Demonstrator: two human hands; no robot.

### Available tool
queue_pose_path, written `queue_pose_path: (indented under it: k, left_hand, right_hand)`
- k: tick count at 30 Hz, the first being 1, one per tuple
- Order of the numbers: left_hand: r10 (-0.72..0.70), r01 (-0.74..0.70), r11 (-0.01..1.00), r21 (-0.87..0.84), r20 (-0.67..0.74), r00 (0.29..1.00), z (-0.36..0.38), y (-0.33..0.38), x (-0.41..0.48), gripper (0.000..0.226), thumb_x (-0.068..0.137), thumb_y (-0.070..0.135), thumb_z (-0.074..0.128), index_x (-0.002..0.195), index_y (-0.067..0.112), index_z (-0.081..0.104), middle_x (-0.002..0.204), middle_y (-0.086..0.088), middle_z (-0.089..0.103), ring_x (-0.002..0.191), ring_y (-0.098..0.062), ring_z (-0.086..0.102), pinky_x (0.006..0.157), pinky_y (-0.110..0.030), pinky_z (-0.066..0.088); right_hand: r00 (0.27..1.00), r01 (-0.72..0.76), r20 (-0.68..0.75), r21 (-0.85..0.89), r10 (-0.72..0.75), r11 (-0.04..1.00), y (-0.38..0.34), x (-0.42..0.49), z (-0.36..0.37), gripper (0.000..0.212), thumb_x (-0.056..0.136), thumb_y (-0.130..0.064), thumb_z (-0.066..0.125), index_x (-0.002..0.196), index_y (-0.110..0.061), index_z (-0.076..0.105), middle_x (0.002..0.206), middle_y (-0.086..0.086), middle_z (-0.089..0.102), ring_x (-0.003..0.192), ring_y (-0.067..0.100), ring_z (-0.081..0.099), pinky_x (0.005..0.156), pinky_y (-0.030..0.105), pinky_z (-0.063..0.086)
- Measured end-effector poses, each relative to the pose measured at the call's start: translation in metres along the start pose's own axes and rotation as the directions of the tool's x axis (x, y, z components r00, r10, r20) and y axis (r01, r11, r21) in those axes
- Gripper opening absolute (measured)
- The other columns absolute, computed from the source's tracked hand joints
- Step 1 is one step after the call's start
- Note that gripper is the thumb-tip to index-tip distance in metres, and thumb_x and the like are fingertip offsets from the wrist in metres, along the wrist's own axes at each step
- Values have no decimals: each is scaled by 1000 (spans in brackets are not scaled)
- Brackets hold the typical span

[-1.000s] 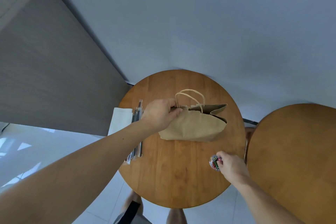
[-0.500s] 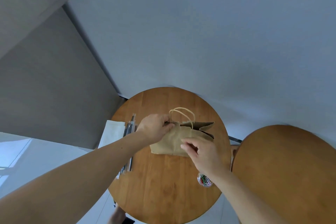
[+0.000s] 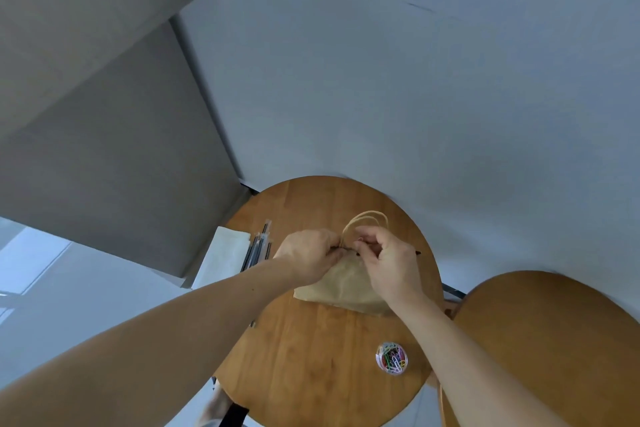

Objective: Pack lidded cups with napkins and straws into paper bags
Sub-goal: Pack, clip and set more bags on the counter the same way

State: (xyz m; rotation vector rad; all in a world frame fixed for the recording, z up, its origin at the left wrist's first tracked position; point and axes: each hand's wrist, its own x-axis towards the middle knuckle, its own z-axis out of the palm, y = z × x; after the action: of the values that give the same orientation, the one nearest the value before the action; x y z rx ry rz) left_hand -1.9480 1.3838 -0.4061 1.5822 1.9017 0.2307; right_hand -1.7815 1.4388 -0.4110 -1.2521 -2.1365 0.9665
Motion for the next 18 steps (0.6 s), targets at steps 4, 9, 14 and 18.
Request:
queue_pose_path:
  k: [4,9,14,18]
  left_hand:
    - [29,-28,999,23,-44,999,5,0,0,24,101,35,43,105,22,63,96,4,66,88,-20,62,72,-34,47]
    - [51,-48,998,35,-71,996,8,-3,0,23,100,35,43,101,23,62,90,7,63,84,-20,61,69,-34,47]
    - [53,-51,998,35,-83,995,10,-7,4,21,99,34,43,95,22,59,82,12,57,80,-17,60,65,-32,43]
    - [49,-47,999,17,-100,994,11,-10,3,17,99,34,43,91,28,57,73,16,49,74,-11,52,63,-30,37]
  right_hand:
    - [997,35,76,-115,-27,993,1,6,-4,13,87,-12,73,99,-17,75,90,-10,74,80,2,65,71,0,42]
    - [988,35,157,-184,-6,982,0,13,-3,14,92,-17,67,103,-21,75,94,-13,74,84,3,66,69,-3,37]
    - [993,26,119,-137,-10,990,-2,18,-6,13,91,-17,68,101,-23,74,88,-16,73,80,0,66,73,10,50]
    - [982,45,187,-156,-15,987,1,19,-7,16,92,-18,67,106,-22,74,92,-16,74,83,-4,65,75,3,44]
